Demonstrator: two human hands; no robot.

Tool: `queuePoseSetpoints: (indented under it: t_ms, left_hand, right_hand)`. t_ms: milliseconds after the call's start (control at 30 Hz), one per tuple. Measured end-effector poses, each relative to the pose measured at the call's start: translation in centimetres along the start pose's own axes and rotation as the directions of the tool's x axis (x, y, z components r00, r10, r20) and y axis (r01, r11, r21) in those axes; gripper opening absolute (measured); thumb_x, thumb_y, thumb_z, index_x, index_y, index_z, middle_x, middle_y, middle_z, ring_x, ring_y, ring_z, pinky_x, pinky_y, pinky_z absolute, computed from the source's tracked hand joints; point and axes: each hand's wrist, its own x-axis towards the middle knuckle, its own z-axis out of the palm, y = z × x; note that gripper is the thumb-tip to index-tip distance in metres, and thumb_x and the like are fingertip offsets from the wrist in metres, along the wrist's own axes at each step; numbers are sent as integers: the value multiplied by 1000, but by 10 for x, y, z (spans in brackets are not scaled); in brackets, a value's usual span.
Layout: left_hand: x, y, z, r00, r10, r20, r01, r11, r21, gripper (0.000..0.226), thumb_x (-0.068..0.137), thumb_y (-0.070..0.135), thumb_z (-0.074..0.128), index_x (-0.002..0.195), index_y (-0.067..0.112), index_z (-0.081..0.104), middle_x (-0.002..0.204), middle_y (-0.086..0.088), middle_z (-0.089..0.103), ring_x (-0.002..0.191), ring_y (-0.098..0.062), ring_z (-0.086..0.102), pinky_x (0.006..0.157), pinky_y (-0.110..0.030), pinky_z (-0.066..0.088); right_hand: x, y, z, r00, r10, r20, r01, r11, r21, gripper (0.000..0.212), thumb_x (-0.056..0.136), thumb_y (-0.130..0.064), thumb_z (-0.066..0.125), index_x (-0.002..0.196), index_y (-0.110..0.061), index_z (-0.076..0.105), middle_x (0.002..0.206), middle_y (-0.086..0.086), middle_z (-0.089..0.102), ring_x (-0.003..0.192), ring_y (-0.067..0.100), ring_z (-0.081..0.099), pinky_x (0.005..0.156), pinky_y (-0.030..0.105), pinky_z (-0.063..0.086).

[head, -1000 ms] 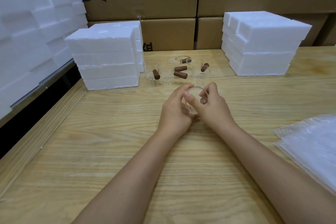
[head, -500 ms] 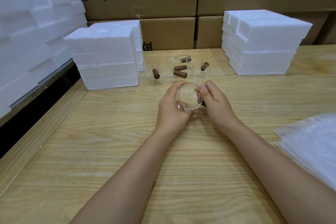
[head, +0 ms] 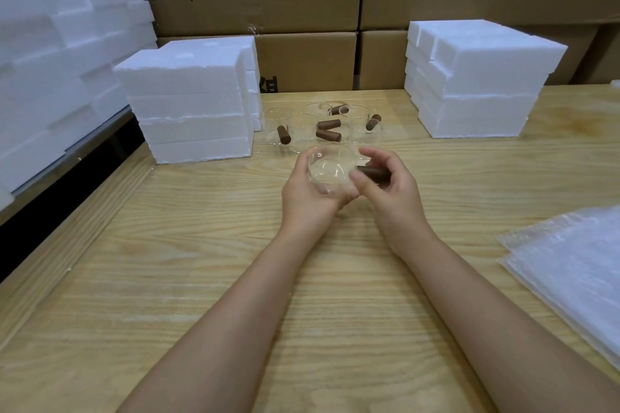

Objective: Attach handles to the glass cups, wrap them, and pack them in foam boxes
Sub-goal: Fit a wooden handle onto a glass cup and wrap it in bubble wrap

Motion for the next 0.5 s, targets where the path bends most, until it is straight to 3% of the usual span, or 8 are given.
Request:
queuePoseSetpoints:
  t_ms: [67,200,267,333,433,500]
  left_hand:
    - [0,2,0,1000,2,1,-2,1000,5,68,65,10,88,114,36,49,114,19,59,99,-19,66,75,-38,58]
    - [-1,4,0,1000,7,26,-8,1000,22,77,68,16,87,123,42,41,117,11,56,86,-24,65,74,-43,58]
    - [-2,4,-1,999,6,42,-6,1000,1,86,68,18,87,133,41,37,115,11,56,71,-16,63,60,-36,58]
    - [-3,4,-1,998,2,69,-2,1000,-10,97,67,18,87,143,39,30,116,10,57,74,-13,66,53,-29,54]
    - [-5,4,0,993,31,115,-30,999,-16,107,67,16,88,143,48,19,119,9,55,76,-10,65,60,-29,55]
    - [-6,3,-1,986,68,150,-69,998,-2,113,67,16,88,141,55,11,118,14,51,78,-6,66,72,-25,55]
  right_hand:
    - [-2,0,1,997,18,-69,-12,996,85,26,88,3,59,101,-21,59,93,6,60,78,8,61,80,22,49]
    - [-2,-1,-3,986,34,-160,-8,986,164,24,91,7,52,95,-16,58,85,4,62,67,6,64,69,20,54]
    - [-1,-1,-5,983,21,-184,14,982,186,20,91,5,54,92,-14,58,82,3,64,65,7,64,67,21,55]
    - [1,-1,-5,977,9,-211,32,981,191,17,92,3,55,90,-14,57,79,2,65,63,7,63,67,23,55]
    - [5,0,-6,965,33,-261,25,975,220,12,92,-3,56,89,-14,58,71,-6,64,59,9,62,66,24,55]
    - [8,1,-8,950,78,-301,4,964,265,7,93,-6,57,89,-12,58,74,-1,63,56,10,60,61,24,54]
